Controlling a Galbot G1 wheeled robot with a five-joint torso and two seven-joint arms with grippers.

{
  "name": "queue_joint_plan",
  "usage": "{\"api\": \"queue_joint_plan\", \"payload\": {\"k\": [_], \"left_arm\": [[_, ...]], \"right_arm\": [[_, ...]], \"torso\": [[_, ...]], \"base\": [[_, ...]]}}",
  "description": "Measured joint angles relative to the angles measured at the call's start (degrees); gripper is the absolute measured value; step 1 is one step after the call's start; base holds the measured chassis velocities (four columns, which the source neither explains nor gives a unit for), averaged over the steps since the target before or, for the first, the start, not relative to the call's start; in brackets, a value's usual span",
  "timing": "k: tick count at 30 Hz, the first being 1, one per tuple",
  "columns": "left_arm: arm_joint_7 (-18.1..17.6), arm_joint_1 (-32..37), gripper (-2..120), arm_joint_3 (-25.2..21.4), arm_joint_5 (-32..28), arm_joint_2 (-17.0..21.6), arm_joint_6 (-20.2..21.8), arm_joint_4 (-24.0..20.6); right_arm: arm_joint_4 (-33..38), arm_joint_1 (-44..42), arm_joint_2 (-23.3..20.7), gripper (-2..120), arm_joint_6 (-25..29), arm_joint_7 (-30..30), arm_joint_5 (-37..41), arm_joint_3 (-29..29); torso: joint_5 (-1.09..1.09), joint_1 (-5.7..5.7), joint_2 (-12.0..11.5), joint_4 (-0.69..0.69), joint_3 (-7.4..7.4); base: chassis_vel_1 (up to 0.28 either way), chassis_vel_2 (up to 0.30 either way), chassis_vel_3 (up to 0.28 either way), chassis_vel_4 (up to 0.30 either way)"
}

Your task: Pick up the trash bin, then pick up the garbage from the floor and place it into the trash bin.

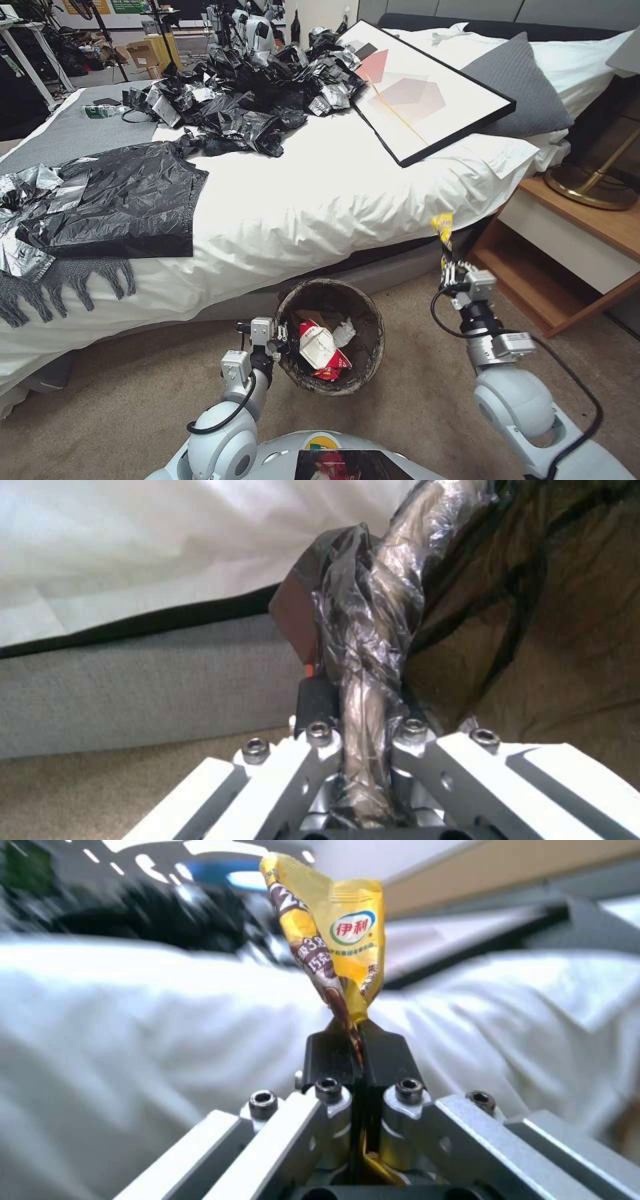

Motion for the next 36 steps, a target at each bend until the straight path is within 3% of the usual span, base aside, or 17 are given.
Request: {"api": "queue_joint_plan", "payload": {"k": [1, 3, 4, 6, 12, 19, 26, 36], "left_arm": [[0.0, 0.0, 2, 0.0, 0.0, 0.0, 0.0, 0.0], [0.0, -0.16, 2, 0.31, -0.06, -0.01, 0.07, 0.44], [0.0, -0.16, 2, 0.31, -0.06, -0.01, 0.07, 0.44], [0.0, -0.7, 2, 0.66, -0.19, -0.01, 0.2, 1.08], [-0.19, -1.49, 2, 0.91, -0.53, -0.1, 0.59, 1.46], [-0.23, -1.68, 2, 0.87, -0.59, -0.2, 0.71, 1.78], [-0.26, -2.07, 2, 0.69, -0.66, -0.38, 0.77, 2.06], [-0.31, -2.18, 2, 0.45, -0.81, -0.52, 0.83, 2.1]], "right_arm": [[0.0, 0.0, 0.0, 0, 0.0, 0.0, 0.0, 0.0], [9.17, -1.04, -0.15, 0, -0.31, -0.23, 0.77, 2.4], [9.17, -1.04, -0.15, 0, -0.31, -0.23, 0.77, 2.4], [15.71, -2.04, -1.05, 0, -0.23, -3.3, 2.54, 2.59], [20.5, -4.96, -3.22, 0, 2.52, -11.88, 3.63, -1.1], [18.07, -6.21, -7.53, 0, 5.45, -20.63, 3.82, -6.15], [15.36, -5.33, -11.68, 0, 5.8, -22.06, 4.06, -11.25], [11.02, -1.95, -14.04, 0, 5.92, -21.78, 4.75, -16.8]], "torso": [[0.0, 0.0, 0.0, 0.0, 0.0], [-0.01, 0.0, 0.0, 0.01, 0.0], [-0.01, 0.0, 0.0, 0.01, 0.0], [-0.01, 0.0, 0.0, 0.01, 0.0], [0.0, 0.0, 0.0, 0.01, 0.0], [0.01, 0.0, 0.0, 0.01, 0.0], [0.0, 0.0, 0.0, 0.01, 0.0], [0.0, 0.0, 0.0, 0.01, 0.0]], "base": [[0.0, 0.0, 0.0, 0.0], [0.0, 0.0, 0.0, 0.0], [0.0, 0.0, 0.0, 0.0], [0.0, 0.0, 0.0, 0.0], [0.0, 0.0, 0.0, 0.0], [0.0, 0.0, 0.0, 0.0], [0.0, 0.0, 0.0, 0.0], [0.0, 0.0, 0.0, 0.0]]}}
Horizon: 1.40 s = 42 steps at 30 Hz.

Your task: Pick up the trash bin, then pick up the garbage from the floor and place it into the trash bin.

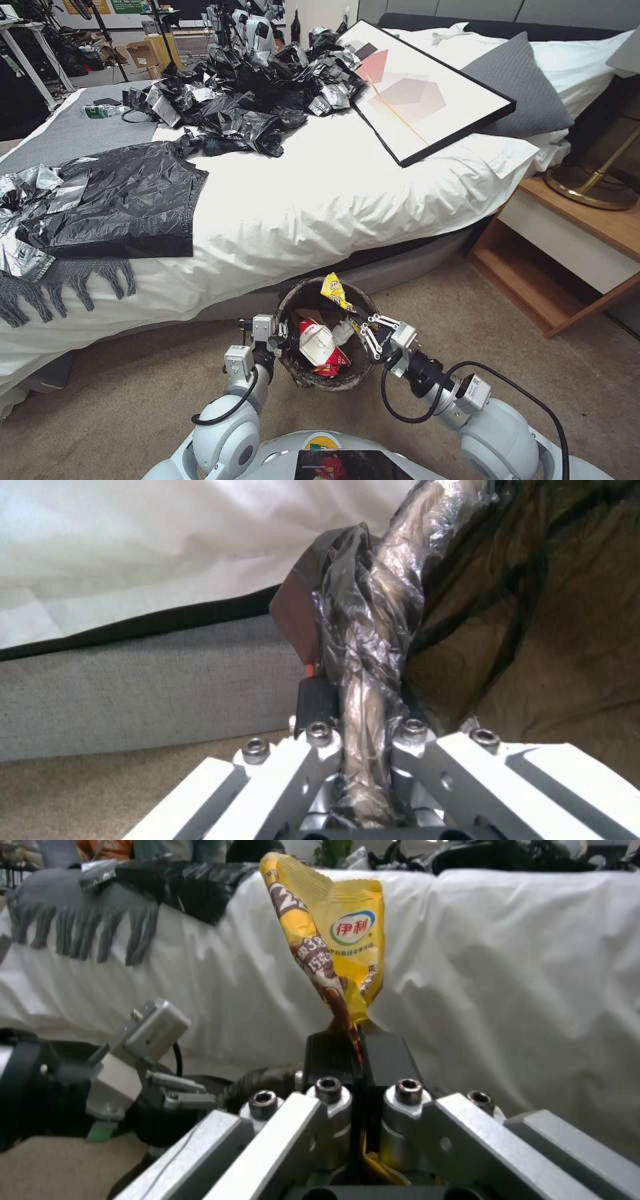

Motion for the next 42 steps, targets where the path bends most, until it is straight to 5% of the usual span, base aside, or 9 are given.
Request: {"api": "queue_joint_plan", "payload": {"k": [21, 42], "left_arm": [[0.02, 0.26, 2, -0.17, 0.01, -0.02, -0.01, -0.49], [0.08, 0.7, 2, -0.25, 0.15, -0.15, -0.11, -1.02]], "right_arm": [[-5.38, 3.8, 0.58, -2, -0.27, 1.93, 0.13, -4.35], [-5.99, 4.48, 0.73, 70, -1.47, 2.99, -0.53, -5.61]], "torso": [[-0.01, 0.0, 0.0, 0.0, 0.0], [0.0, 0.0, 0.0, 0.0, 0.0]], "base": [[0.0, 0.0, 0.0, 0.0], [0.0, 0.0, 0.0, 0.0]]}}
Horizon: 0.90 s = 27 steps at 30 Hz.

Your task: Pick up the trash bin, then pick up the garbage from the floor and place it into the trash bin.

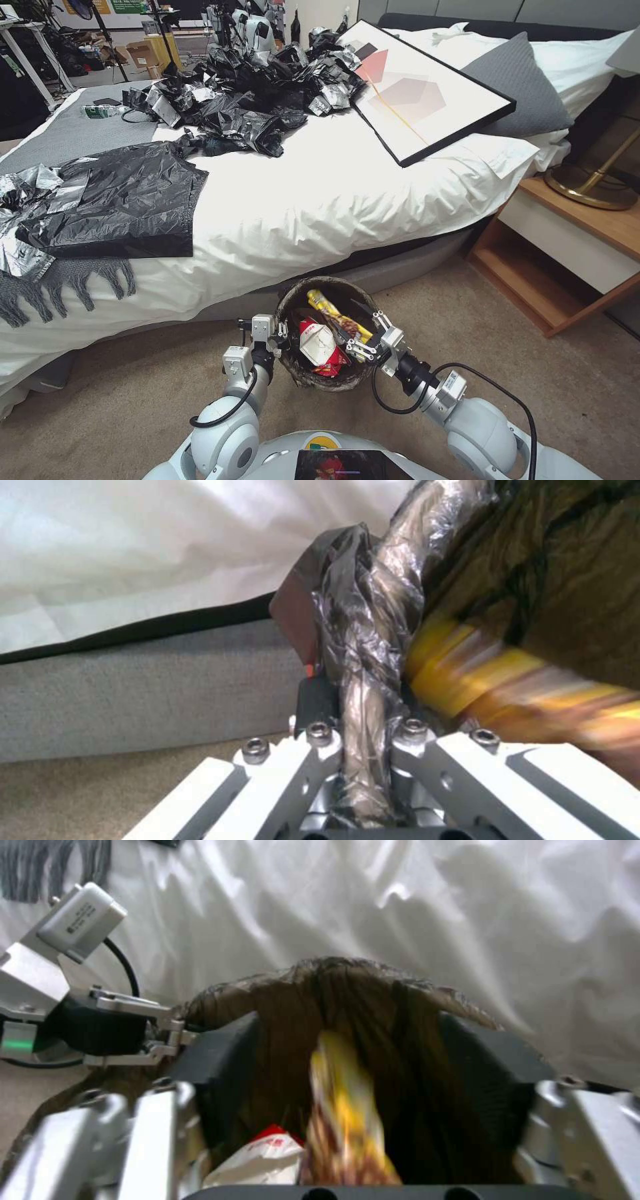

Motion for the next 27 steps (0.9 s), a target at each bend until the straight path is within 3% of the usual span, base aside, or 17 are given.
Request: {"api": "queue_joint_plan", "payload": {"k": [2, 8, 16, 26, 27], "left_arm": [[0.01, 0.0, 2, -0.01, 0.02, 0.04, -0.01, -0.05], [0.01, -0.02, 2, 0.0, 0.02, 0.03, -0.01, -0.2], [-0.02, 0.1, 2, -0.18, 0.0, 0.13, -0.01, -0.41], [-0.04, 0.12, 2, -0.09, 0.0, -0.07, -0.02, -0.09], [-0.03, 0.14, 2, -0.07, 0.0, -0.08, -0.04, -0.08]], "right_arm": [[0.39, -0.38, -0.11, 82, -0.04, 0.0, -0.09, 0.19], [0.35, -0.62, -0.17, 99, -0.06, -0.06, -0.47, -0.03], [1.58, -0.65, 0.41, 100, -0.12, 0.03, -0.44, 0.59], [8.28, -1.53, 2.79, 100, -0.72, 4.76, 4.24, 9.02], [9.68, -2.07, 4.06, 100, -1.45, 6.99, 4.59, 11.9]], "torso": [[0.0, 0.0, 0.0, 0.0, 0.0], [0.0, 0.0, 0.0, 0.0, 0.0], [0.0, 0.0, 0.0, 0.0, 0.0], [0.0, 0.0, 0.0, 0.0, 0.0], [0.0, 0.0, 0.0, 0.0, 0.0]], "base": [[0.0, 0.0, 0.0, 0.0], [0.0, 0.0, 0.0, 0.0], [0.0, 0.0, 0.0, 0.0], [0.0, 0.0, 0.0, 0.0], [0.0, 0.0, 0.0, 0.0]]}}
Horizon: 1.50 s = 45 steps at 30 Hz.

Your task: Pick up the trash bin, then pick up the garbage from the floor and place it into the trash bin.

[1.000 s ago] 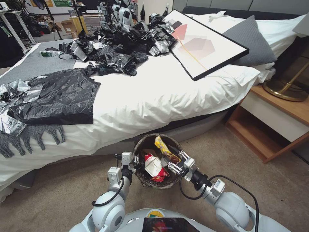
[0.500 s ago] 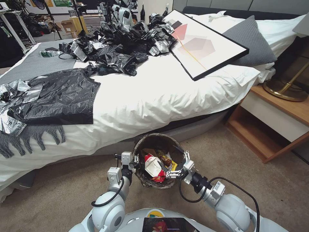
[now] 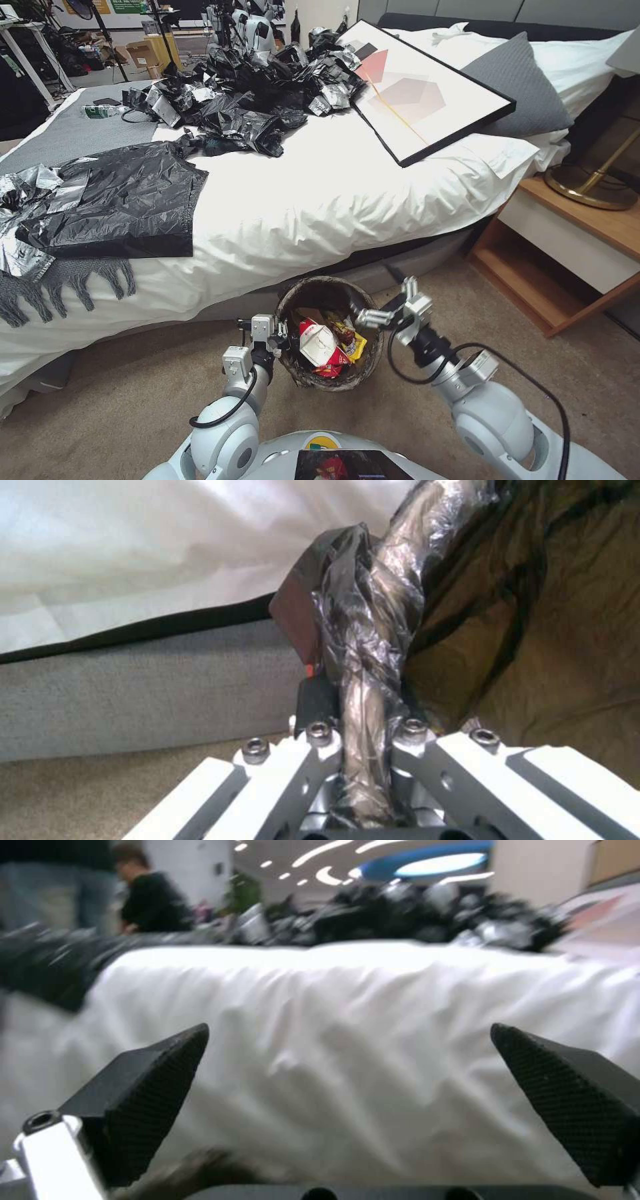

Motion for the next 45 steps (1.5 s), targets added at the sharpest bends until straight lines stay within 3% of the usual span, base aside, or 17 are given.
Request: {"api": "queue_joint_plan", "payload": {"k": [8, 16, 30, 45], "left_arm": [[0.05, 0.33, 2, -0.26, 0.0, 0.18, -0.06, -0.29], [0.13, 0.83, 2, -0.69, 0.24, 0.37, -0.34, -0.57], [0.1, 3.01, 2, -1.33, 1.21, 0.29, -0.8, -1.71], [-0.37, 4.61, 2, -1.25, 0.2, 0.41, -0.28, -3.25]], "right_arm": [[3.94, -4.41, 4.77, 100, -4.25, 8.2, -1.4, 10.56], [2.95, -9.2, 12.23, 100, -9.25, 15.14, -10.67, 18.62], [-4.8, -11.92, 26.24, 100, -4.84, 15.81, -21.66, 15.56], [-6.53, -11.3, 26.87, 100, -3.76, 15.84, -22.64, 14.94]], "torso": [[-0.01, 0.0, 0.0, -0.02, 0.0], [0.0, 0.0, 0.0, -0.01, 0.0], [0.0, 0.0, 0.0, 0.01, 0.0], [0.0, 0.0, 0.0, 0.0, 0.0]], "base": [[0.0, 0.0, 0.0, 0.0], [0.0, 0.0, 0.0, 0.0], [0.0, 0.0, 0.0, 0.0], [0.0, 0.0, 0.0, 0.0]]}}
